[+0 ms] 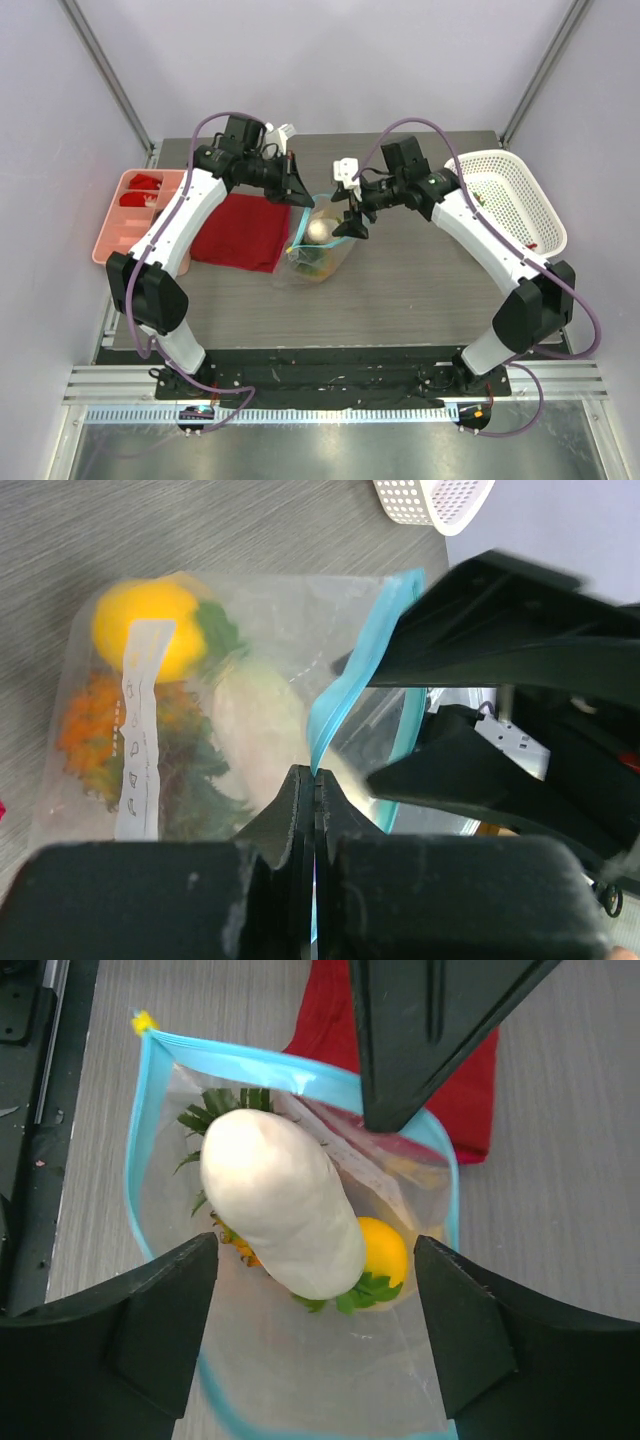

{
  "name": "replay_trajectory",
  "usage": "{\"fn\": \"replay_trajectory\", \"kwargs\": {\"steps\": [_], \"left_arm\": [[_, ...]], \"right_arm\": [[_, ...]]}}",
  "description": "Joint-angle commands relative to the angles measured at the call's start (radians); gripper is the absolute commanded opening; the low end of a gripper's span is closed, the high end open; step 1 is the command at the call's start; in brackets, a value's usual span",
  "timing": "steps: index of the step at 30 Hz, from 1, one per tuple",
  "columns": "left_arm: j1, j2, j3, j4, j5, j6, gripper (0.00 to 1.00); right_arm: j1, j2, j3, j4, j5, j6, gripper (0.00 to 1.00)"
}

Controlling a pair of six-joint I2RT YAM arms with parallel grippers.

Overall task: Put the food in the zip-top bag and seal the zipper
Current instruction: Place the fake vegetable in the zipper food storage bag.

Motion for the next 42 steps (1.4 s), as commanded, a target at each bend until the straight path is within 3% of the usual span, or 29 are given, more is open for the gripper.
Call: {"fn": "replay_trajectory", "kwargs": {"steps": [1,6,9,14,16,19,26,32,42], "left_arm": [[0.008,-0.002,0.004,0.022,0.032,0.001,0.0],[0.008,0.004,0.006,0.022,0.029,0.002,0.0],[0.008,0.003,0.006,0.025,0.029,0.002,0.0],[0.008,0.006,0.012,0.027,0.04,-0.001,0.0],[0.008,0.007,0.013,0.03,0.037,0.001,0.0],[0.008,0.007,0.015,0.027,0.027,-0.001,0.0],[0.008,0.006,0.045,-0.019,-0.034,0.04,0.0],[0.008,0.016,0.088,-0.119,-0.063,0.12,0.0],[0.009,0.004,0.085,-0.134,-0.074,0.147,0.02]], "right_arm": [[0.012,-0.04,0.142,-0.076,0.025,0.003,0.87],[0.004,-0.097,0.195,-0.076,0.074,0.104,0.92],[-0.069,-0.1,0.21,-0.091,0.038,0.164,0.91],[-0.091,-0.08,0.244,-0.111,-0.01,0.199,0.67],[-0.066,-0.05,0.268,-0.099,-0.033,0.239,0.55],[-0.008,-0.017,0.255,-0.07,-0.038,0.302,0.45],[0.116,-0.004,0.104,0.082,0.062,0.336,0.4],[0.127,0.082,0.064,0.122,0.145,0.298,0.33],[0.126,0.109,-0.025,0.133,0.197,0.292,0.26]]}}
